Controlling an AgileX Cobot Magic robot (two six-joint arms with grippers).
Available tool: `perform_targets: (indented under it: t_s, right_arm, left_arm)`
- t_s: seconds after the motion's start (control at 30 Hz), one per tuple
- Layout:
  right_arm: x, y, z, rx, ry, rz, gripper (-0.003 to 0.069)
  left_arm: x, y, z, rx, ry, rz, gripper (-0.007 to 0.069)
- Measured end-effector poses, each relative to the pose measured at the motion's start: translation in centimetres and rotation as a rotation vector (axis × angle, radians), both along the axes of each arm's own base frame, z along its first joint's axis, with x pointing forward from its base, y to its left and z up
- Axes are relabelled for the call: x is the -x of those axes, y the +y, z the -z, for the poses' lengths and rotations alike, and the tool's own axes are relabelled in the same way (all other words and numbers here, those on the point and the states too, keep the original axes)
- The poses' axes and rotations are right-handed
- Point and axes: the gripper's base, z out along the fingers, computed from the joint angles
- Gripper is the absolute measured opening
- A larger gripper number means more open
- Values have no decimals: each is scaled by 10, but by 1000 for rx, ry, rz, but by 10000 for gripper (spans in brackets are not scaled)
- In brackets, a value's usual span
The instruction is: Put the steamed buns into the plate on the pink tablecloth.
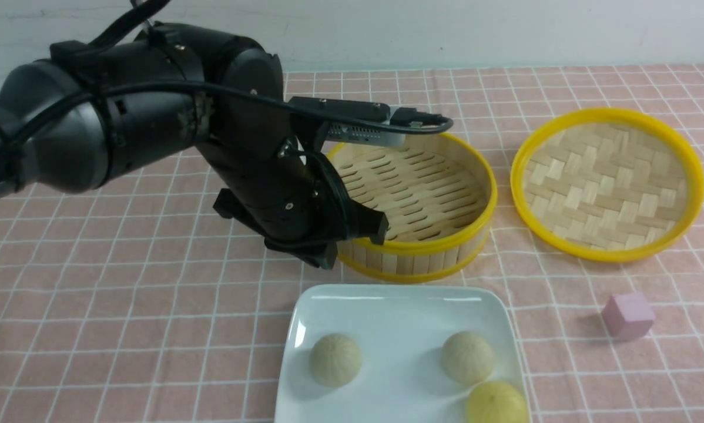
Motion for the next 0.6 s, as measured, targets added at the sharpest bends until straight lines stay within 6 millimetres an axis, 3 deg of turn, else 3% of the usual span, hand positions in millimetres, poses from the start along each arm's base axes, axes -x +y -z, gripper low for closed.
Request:
perform_targets:
  t_s: [0.23, 0.4, 0.6]
  right_arm:
    - [0, -1, 1, -2, 8, 16, 41]
    - [0, -1, 1, -2, 9, 15, 48]
    - [0, 1, 1, -1, 9, -26, 53]
  left_arm:
    - [1, 1, -7, 15, -30, 0, 78]
    - [16, 12, -39, 63, -103, 1, 79]
    - [31, 22, -64, 99, -146, 2, 83]
